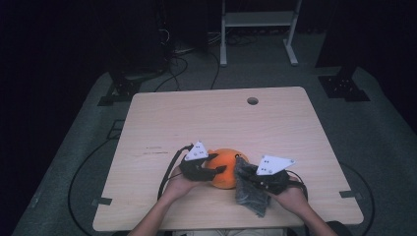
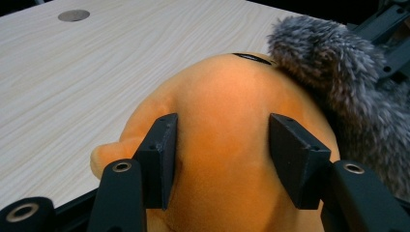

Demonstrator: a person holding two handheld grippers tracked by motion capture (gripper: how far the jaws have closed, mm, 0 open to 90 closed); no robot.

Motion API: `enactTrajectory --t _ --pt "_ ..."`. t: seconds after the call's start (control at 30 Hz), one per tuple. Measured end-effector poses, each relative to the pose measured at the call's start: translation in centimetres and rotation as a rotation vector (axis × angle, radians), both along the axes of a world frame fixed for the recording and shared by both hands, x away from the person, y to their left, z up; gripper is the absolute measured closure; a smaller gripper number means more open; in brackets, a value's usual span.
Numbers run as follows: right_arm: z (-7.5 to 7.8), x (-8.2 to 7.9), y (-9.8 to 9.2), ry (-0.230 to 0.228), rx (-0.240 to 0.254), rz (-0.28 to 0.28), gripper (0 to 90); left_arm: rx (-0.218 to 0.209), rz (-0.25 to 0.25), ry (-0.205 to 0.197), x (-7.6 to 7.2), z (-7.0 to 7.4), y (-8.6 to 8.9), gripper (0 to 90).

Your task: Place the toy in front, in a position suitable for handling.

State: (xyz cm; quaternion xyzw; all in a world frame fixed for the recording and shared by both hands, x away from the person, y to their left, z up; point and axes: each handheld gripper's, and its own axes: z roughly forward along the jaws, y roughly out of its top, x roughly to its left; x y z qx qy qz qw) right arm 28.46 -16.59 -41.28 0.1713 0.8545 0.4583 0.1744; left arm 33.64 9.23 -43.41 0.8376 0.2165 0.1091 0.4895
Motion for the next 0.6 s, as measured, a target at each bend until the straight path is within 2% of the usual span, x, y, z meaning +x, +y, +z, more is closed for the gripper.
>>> enactTrajectory --t 0.1,0.17,0.2,0.23,0.27,0.3,0.33,0.4,0.47,0.5,0.6 --pt "-0.1 0.4 0.7 -0.007 -0.021 0.004 81.3 -0.002 -0.002 0.000 0.0 -0.1 0.0 45.3" --pt "-0.6 0.9 0.8 0.015 -0.018 0.000 81.5 -0.004 -0.004 0.007 0.1 -0.1 0.1 43.0" --pt "-0.9 1.1 0.7 0.031 -0.006 -0.006 81.6 -0.049 -0.020 0.024 0.2 0.2 0.5 34.5" --pt "-0.9 1.1 0.7 0.031 -0.006 -0.006 81.6 -0.049 -0.020 0.024 0.2 0.2 0.5 28.8" --pt "-1.0 1.1 0.6 0.033 -0.003 -0.010 81.6 -0.072 -0.019 0.039 0.3 0.4 0.8 28.8" --pt "-1.1 0.9 0.5 0.031 -0.004 -0.017 81.6 -0.081 -0.010 0.047 0.3 0.6 1.1 21.6" --pt "-1.1 0.9 0.5 0.030 -0.004 -0.023 81.6 -0.085 -0.008 0.054 0.2 0.7 1.4 17.9" --pt "-1.2 0.9 0.3 0.035 0.003 -0.028 81.6 -0.072 -0.016 0.064 0.3 0.6 2.0 22.2" --pt "-1.2 0.9 0.0 0.039 0.004 -0.029 81.6 -0.063 -0.017 0.072 0.4 0.3 2.2 34.5" --pt "-1.3 0.8 -0.2 0.036 -0.008 -0.035 81.6 -0.075 -0.018 0.085 0.5 0.2 2.2 39.6" --pt "-1.6 0.7 -1.2 0.046 -0.033 -0.060 81.6 -0.082 -0.020 0.079 0.5 0.2 2.1 42.9"
